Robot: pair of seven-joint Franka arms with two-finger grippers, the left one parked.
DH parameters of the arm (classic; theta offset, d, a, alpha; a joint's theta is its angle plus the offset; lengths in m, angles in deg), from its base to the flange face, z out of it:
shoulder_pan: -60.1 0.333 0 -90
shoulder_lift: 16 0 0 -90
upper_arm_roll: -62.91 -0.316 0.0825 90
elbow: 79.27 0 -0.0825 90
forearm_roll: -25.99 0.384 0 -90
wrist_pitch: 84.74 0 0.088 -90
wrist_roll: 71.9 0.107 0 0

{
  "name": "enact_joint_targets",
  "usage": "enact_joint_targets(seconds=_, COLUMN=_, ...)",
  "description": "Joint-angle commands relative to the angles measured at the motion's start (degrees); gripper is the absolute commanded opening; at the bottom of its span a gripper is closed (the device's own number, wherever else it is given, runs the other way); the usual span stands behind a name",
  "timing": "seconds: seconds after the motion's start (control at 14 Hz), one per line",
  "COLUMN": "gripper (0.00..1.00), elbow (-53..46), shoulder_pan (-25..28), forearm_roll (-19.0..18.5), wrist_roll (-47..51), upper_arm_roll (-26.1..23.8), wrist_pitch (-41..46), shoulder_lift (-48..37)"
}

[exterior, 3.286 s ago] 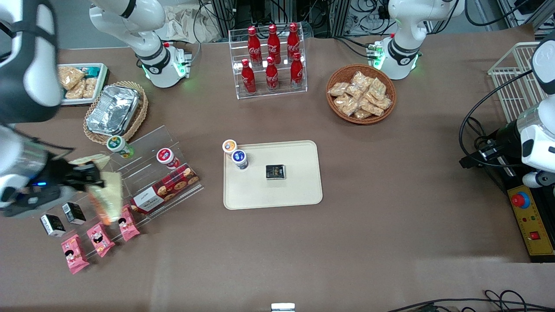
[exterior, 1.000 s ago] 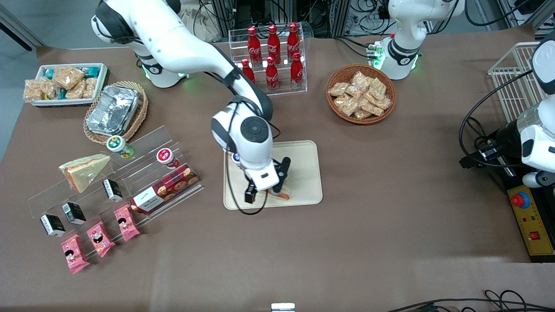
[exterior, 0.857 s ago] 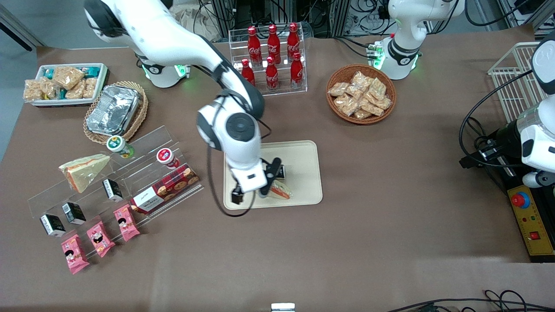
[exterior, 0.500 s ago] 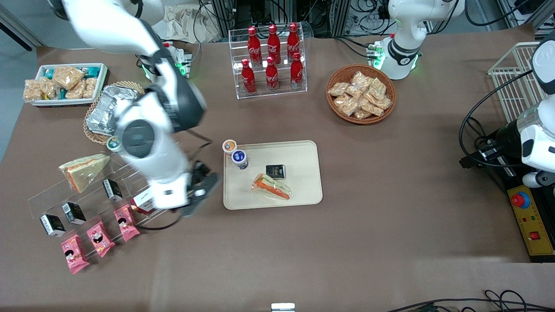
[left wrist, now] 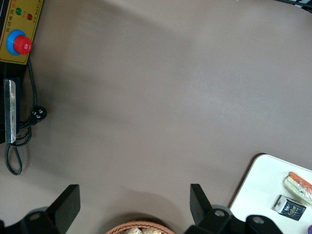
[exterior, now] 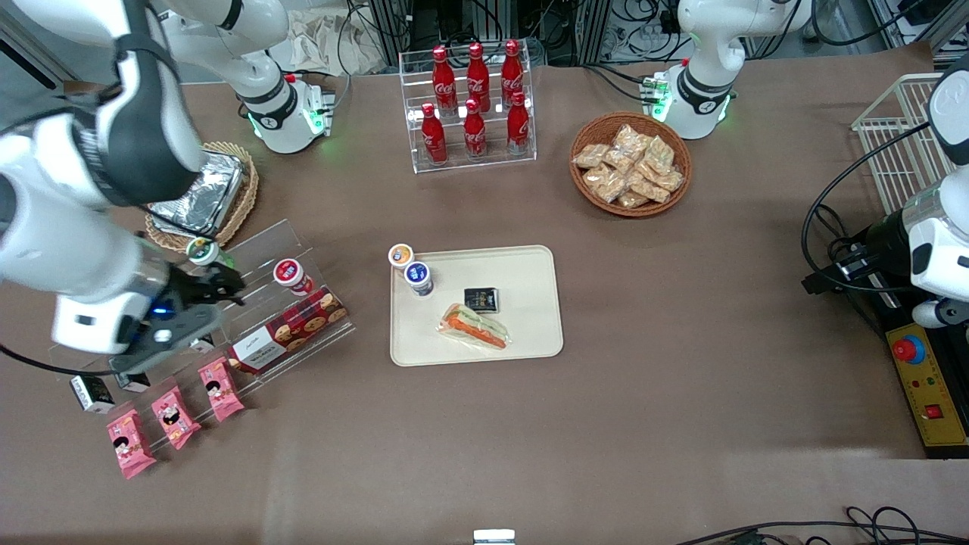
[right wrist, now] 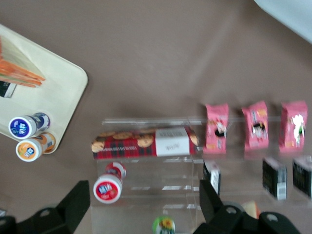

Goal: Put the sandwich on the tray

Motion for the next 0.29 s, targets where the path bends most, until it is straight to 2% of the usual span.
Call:
enact_joint_targets(seconds=0.0, gripper=1.00, elbow=0.7, shoulder_pan=-4.7, forearm_roll=2.7, wrist_roll=1.9, upper_arm_roll=-0.1, wrist_pitch=3.3, shoulder_lift=-1.8)
enact_joint_targets(seconds=0.21, gripper=1.00, elbow=0.7, shoulder_pan=-7.6, forearm_roll=2.6, wrist_roll=1.9, upper_arm_roll=-0.1, wrist_pitch=4.5, shoulder_lift=-3.5)
